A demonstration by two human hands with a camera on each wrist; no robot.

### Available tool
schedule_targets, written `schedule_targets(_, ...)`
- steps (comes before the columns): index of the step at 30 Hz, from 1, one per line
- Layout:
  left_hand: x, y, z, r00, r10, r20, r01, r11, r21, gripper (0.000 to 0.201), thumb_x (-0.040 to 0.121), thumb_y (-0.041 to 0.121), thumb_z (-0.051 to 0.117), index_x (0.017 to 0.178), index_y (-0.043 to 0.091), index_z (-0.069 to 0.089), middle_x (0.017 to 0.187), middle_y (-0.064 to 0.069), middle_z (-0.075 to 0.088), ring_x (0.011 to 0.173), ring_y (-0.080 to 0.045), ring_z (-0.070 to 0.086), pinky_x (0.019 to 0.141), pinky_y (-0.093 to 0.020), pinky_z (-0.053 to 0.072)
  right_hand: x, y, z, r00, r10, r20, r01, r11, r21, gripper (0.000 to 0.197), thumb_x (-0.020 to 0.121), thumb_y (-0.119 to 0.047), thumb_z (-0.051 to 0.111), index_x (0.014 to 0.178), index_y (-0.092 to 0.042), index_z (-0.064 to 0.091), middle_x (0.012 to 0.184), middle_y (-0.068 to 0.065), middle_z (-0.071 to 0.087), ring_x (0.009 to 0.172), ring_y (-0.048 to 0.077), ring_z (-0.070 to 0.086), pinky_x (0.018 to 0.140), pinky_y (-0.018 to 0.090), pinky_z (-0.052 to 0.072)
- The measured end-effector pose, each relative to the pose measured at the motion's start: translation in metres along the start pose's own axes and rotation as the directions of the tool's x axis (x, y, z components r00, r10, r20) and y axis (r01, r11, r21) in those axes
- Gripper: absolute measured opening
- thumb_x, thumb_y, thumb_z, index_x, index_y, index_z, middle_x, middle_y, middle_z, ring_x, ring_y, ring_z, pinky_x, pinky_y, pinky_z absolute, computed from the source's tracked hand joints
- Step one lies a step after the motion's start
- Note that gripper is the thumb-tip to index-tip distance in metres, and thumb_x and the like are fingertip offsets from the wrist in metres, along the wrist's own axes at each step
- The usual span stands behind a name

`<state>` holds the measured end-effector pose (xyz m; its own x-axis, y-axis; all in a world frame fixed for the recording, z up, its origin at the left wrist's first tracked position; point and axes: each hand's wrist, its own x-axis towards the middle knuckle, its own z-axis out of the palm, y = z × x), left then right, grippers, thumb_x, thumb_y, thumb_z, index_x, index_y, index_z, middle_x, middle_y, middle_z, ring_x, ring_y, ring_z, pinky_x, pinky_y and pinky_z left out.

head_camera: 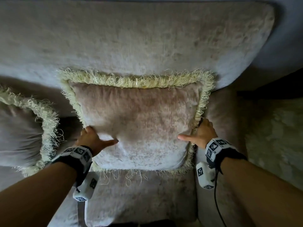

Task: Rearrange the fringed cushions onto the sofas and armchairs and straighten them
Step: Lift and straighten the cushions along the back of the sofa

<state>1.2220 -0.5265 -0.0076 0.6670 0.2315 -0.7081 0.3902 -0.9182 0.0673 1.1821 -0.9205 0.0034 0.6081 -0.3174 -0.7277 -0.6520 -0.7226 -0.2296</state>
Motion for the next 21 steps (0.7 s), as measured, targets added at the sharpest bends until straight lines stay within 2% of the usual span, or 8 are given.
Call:
schedule_targets(2,0.015,-0.005,0.001,0.999,-0.028,0.028,0.029,0.998,-0.055,0.138,0.025,0.096,0.071,0.133,0.012,0.054,0.133,-0.011,0.048,0.124,-0.032,0.052,0.103,-0.049,0.049,0.018,-0.001,0.009,0.995,-0.024,0.097,0.019,0.998,0.055,0.114,0.047,-0.073,0.086,0.132,-0.006,0.050,0.130,0.008,0.057,0.127,0.030,0.054,0.095,0.029,0.050)
schedule_targets(4,0.029,-0.011,-0.002,0.993,-0.075,0.089,0.085,0.990,-0.114,0.144,0.031,0.084,0.083,0.144,0.007,0.039,0.140,-0.014,0.048,0.127,-0.034,0.052,0.105,-0.050,0.048,0.028,-0.005,0.018,0.977,-0.109,0.182,0.086,0.988,0.132,0.093,0.039,-0.074,0.088,0.111,-0.020,0.064,0.111,-0.008,0.069,0.116,0.022,0.063,0.092,0.025,0.050)
schedule_targets(6,0.042,-0.017,-0.004,0.990,-0.060,0.127,0.081,0.983,-0.164,0.154,0.026,0.078,0.087,0.149,0.007,0.028,0.143,-0.013,0.053,0.128,-0.035,0.054,0.107,-0.051,0.046,0.039,-0.004,0.032,0.957,-0.211,0.199,0.171,0.964,0.203,0.111,0.031,-0.079,0.087,0.124,-0.024,0.063,0.120,-0.011,0.070,0.119,0.018,0.063,0.105,0.033,0.048)
schedule_targets(9,0.051,-0.022,-0.003,0.989,0.043,0.140,-0.008,0.971,-0.237,0.146,0.015,0.083,0.083,0.140,0.016,0.047,0.126,-0.004,0.065,0.120,-0.029,0.060,0.105,-0.040,0.046,0.044,-0.008,0.039,0.940,-0.298,0.167,0.253,0.936,0.245,0.126,0.031,-0.080,0.084,0.139,-0.024,0.051,0.132,-0.009,0.064,0.122,0.017,0.059,0.111,0.036,0.043)
schedule_targets(12,0.040,-0.008,-0.001,0.988,0.038,0.152,0.013,0.947,-0.322,0.114,0.045,0.046,0.097,0.143,0.013,0.049,0.137,-0.008,0.060,0.130,-0.031,0.052,0.111,-0.038,0.040,0.040,-0.012,0.037,0.931,-0.339,0.135,0.295,0.917,0.267,0.130,0.030,-0.078,0.083,0.143,-0.022,0.048,0.137,-0.008,0.058,0.126,0.014,0.051,0.114,0.031,0.034)
schedule_targets(16,0.021,-0.005,0.003,0.993,0.057,0.102,-0.016,0.929,-0.369,0.103,0.056,0.032,0.097,0.145,0.014,0.048,0.142,-0.007,0.057,0.132,-0.030,0.051,0.110,-0.037,0.040,0.026,-0.009,0.037,0.900,-0.409,0.151,0.365,0.897,0.249,0.085,0.038,-0.074,0.084,0.113,-0.042,0.060,0.129,-0.007,0.065,0.128,0.017,0.055,0.116,0.046,0.038)
schedule_targets(17,0.014,-0.005,0.001,0.994,0.073,0.084,-0.036,0.924,-0.382,0.097,0.060,0.026,0.096,0.144,0.013,0.049,0.140,-0.007,0.057,0.132,-0.030,0.050,0.107,-0.033,0.038,0.018,-0.009,0.035,0.904,-0.406,0.136,0.364,0.895,0.258,0.083,0.040,-0.077,0.084,0.112,-0.044,0.061,0.128,-0.007,0.067,0.127,0.016,0.057,0.114,0.045,0.041)
schedule_targets(21,-0.018,-0.018,-0.008,0.991,0.130,0.024,-0.105,0.886,-0.452,0.074,0.069,0.009,0.091,0.131,0.016,0.052,0.125,-0.002,0.060,0.116,-0.025,0.055,0.091,-0.017,0.036,-0.012,-0.033,0.001,0.899,-0.438,-0.001,0.427,0.875,0.228,0.105,0.032,-0.074,0.088,0.121,-0.023,0.062,0.119,-0.013,0.068,0.116,0.008,0.063,0.098,0.015,0.044)
